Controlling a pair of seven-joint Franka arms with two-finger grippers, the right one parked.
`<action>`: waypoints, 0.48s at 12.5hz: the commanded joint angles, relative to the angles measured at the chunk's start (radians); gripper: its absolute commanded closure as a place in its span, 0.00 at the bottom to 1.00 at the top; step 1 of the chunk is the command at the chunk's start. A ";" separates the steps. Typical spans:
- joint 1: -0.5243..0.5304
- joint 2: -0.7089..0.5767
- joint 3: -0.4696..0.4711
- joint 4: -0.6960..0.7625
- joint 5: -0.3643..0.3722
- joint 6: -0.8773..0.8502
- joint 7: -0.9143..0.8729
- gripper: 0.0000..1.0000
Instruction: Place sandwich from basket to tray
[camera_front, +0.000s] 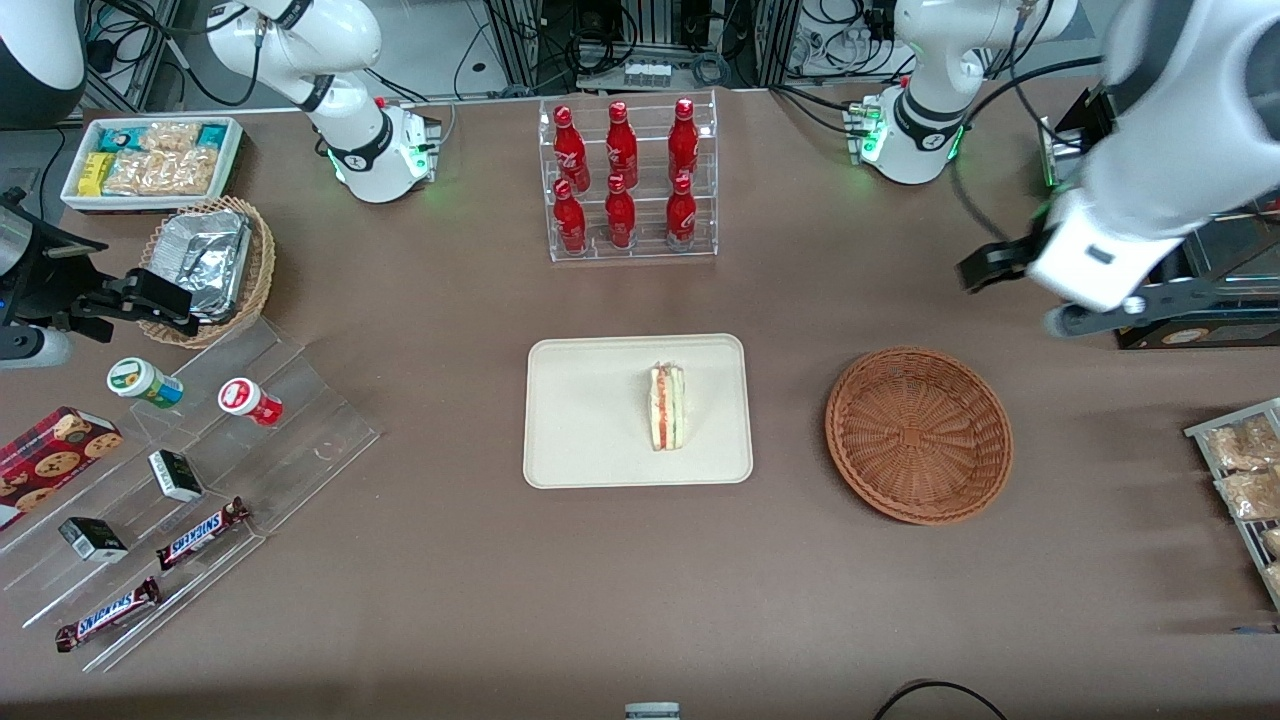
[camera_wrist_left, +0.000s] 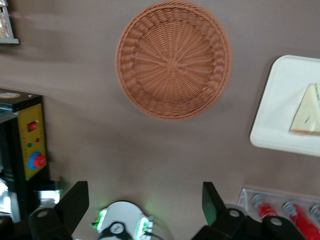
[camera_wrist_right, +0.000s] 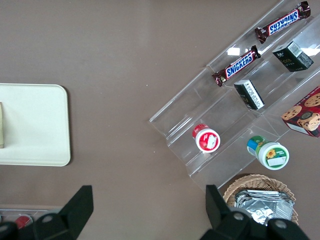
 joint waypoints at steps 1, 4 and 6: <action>0.106 -0.069 -0.009 -0.035 -0.028 -0.027 0.177 0.00; 0.127 -0.098 0.049 -0.057 -0.025 -0.043 0.280 0.00; 0.095 -0.149 0.147 -0.127 -0.028 -0.011 0.379 0.00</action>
